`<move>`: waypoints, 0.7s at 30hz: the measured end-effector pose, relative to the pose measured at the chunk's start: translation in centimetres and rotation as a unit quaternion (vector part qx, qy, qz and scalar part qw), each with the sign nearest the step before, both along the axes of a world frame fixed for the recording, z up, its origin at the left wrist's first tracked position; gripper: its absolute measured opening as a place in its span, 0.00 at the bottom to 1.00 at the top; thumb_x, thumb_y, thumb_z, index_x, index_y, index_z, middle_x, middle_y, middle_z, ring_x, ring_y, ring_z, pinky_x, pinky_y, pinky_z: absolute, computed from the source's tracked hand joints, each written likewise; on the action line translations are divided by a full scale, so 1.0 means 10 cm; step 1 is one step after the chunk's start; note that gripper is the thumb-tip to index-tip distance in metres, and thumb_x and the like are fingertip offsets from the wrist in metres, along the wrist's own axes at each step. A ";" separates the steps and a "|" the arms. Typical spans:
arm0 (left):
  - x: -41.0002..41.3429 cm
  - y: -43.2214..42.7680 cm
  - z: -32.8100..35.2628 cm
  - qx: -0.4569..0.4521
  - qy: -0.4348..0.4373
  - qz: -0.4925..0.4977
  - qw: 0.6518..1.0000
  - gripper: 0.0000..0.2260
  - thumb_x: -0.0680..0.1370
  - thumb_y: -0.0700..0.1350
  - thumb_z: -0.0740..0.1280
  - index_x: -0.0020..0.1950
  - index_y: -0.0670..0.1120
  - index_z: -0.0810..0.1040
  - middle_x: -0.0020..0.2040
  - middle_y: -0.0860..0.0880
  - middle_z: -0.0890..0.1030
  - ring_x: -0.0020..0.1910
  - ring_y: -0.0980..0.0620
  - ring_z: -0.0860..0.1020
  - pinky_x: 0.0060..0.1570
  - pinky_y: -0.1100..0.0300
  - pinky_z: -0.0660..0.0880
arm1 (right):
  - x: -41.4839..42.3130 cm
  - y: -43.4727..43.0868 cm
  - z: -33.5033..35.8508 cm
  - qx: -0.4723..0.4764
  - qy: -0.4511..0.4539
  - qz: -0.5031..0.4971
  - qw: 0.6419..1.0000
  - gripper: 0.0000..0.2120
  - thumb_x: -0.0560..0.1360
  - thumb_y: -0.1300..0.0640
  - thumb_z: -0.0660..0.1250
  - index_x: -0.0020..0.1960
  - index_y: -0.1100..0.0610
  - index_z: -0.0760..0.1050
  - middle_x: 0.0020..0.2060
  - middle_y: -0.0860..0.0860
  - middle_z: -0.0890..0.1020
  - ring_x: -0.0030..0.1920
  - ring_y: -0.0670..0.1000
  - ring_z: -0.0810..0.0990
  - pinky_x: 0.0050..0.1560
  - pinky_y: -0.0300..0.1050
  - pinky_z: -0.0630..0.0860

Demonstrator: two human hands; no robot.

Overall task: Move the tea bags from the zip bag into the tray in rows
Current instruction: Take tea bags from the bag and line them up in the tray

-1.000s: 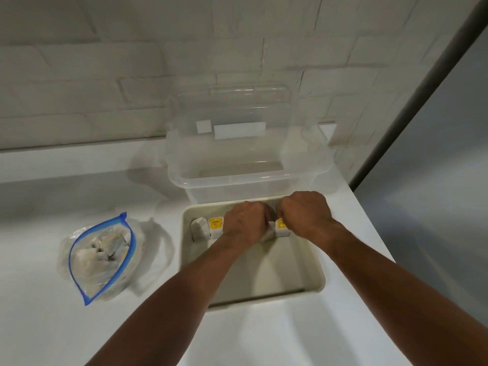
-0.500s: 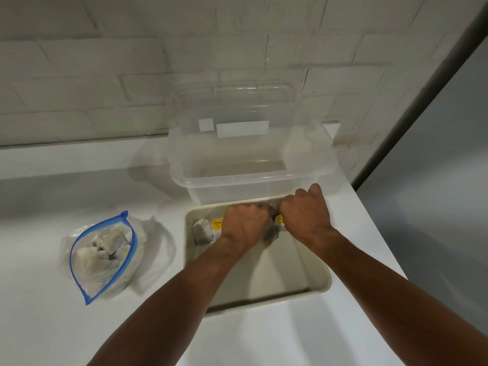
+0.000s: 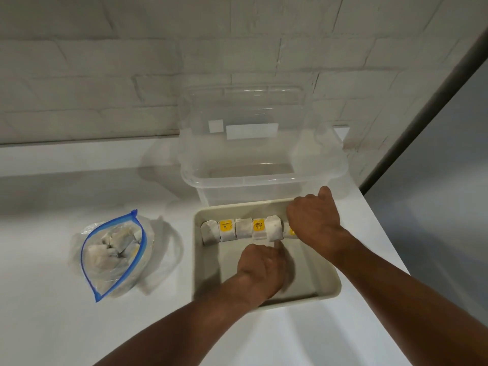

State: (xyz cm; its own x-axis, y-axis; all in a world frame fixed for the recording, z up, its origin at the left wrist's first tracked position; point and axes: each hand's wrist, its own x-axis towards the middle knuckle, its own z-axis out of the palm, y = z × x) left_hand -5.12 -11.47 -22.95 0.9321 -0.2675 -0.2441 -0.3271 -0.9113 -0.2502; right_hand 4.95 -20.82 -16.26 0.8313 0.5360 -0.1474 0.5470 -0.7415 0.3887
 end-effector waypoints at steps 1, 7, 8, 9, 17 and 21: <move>-0.01 0.01 -0.02 0.011 -0.018 0.005 1.000 0.21 0.82 0.37 0.56 0.75 0.33 0.62 0.55 0.40 0.82 0.49 0.39 0.82 0.39 0.55 0.64 | 0.00 0.01 0.02 0.000 0.003 -0.003 1.000 0.08 0.77 0.56 0.64 0.40 0.51 0.68 0.40 0.48 0.77 0.45 0.51 0.78 0.60 0.51 0.61; 0.06 -0.03 0.07 -0.010 0.029 -0.013 0.999 0.27 0.82 0.37 0.56 0.77 0.30 0.48 0.59 0.40 0.79 0.53 0.38 0.80 0.43 0.51 0.70 | 0.01 0.08 0.03 -0.012 0.009 -0.011 1.000 0.03 0.77 0.53 0.64 0.45 0.49 0.75 0.45 0.46 0.82 0.47 0.50 0.81 0.62 0.51 0.61; 0.08 -0.01 0.04 -0.005 0.026 -0.009 1.000 0.27 0.82 0.37 0.56 0.77 0.30 0.49 0.59 0.40 0.79 0.53 0.38 0.80 0.43 0.51 0.70 | 0.01 0.09 0.00 -0.011 0.010 -0.008 1.000 0.04 0.76 0.51 0.64 0.46 0.49 0.76 0.45 0.46 0.82 0.47 0.50 0.81 0.62 0.51 0.61; 0.11 0.00 0.02 -0.001 0.020 -0.004 1.000 0.27 0.82 0.37 0.56 0.77 0.30 0.50 0.60 0.40 0.79 0.53 0.37 0.80 0.45 0.51 0.71 | 0.02 0.09 -0.02 -0.008 0.010 -0.003 1.000 0.04 0.76 0.49 0.65 0.47 0.49 0.77 0.45 0.46 0.82 0.47 0.50 0.81 0.62 0.51 0.61; 0.14 0.05 -0.02 0.009 0.001 -0.011 1.000 0.23 0.83 0.42 0.56 0.76 0.35 0.60 0.60 0.42 0.80 0.55 0.40 0.80 0.43 0.54 0.70 | 0.05 -0.01 -0.25 0.034 -0.025 -0.001 0.999 0.05 0.76 0.56 0.63 0.42 0.48 0.69 0.42 0.46 0.82 0.45 0.50 0.81 0.57 0.50 0.62; 0.08 0.06 0.01 -0.043 -0.053 0.035 0.997 0.19 0.82 0.54 0.59 0.66 0.43 0.75 0.57 0.45 0.80 0.44 0.44 0.82 0.34 0.56 0.65 | 0.05 0.01 -0.28 0.035 -0.041 0.006 0.999 0.04 0.76 0.56 0.63 0.43 0.49 0.73 0.40 0.47 0.82 0.43 0.50 0.80 0.57 0.52 0.61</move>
State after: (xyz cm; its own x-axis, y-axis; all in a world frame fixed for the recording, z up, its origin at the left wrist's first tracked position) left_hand -4.29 -10.86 -22.89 0.9685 -0.2168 -0.1228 -0.2382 -0.9503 -0.2003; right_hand 5.45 -20.76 -19.07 0.8327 0.5522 -0.0406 0.5240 -0.7623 0.3800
